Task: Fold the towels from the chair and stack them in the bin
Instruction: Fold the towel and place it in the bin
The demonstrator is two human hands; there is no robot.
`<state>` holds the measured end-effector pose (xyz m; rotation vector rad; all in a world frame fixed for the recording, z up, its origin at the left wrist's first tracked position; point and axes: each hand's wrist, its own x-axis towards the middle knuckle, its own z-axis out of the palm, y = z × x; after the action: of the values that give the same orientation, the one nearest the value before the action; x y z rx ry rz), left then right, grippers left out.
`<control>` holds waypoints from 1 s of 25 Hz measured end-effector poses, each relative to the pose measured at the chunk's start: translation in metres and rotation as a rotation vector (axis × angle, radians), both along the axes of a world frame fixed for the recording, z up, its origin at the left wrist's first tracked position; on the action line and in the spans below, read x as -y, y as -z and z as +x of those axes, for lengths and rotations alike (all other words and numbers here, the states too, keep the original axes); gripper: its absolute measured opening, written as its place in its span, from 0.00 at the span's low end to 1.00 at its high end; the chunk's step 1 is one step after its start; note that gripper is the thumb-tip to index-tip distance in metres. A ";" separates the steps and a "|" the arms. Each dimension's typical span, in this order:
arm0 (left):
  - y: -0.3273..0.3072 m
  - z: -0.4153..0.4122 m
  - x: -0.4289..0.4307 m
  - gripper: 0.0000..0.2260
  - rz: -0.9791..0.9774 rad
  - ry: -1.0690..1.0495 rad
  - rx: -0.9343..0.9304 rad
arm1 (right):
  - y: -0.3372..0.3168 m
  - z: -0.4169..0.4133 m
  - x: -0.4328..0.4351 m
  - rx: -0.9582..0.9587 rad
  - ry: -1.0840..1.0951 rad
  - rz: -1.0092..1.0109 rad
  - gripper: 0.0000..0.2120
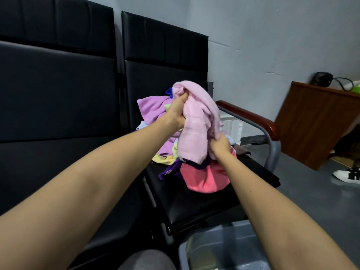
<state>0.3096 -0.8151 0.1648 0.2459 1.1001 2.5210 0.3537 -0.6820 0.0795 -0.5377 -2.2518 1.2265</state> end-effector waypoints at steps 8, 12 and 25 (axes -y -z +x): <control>0.045 0.003 0.016 0.16 -0.272 0.257 0.011 | -0.062 -0.004 0.020 -0.344 -0.207 -0.671 0.04; 0.023 0.015 0.035 0.13 -0.342 0.325 -0.114 | -0.094 0.003 0.045 -0.320 -0.304 -0.910 0.15; 0.001 0.025 0.323 0.10 -1.293 -0.181 -0.181 | -0.072 -0.045 0.270 0.652 -0.786 -0.623 0.15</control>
<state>0.3347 -1.1383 0.1635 -0.0056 2.5844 1.4309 0.3089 -0.9522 0.1518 -0.2721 -2.6991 2.4905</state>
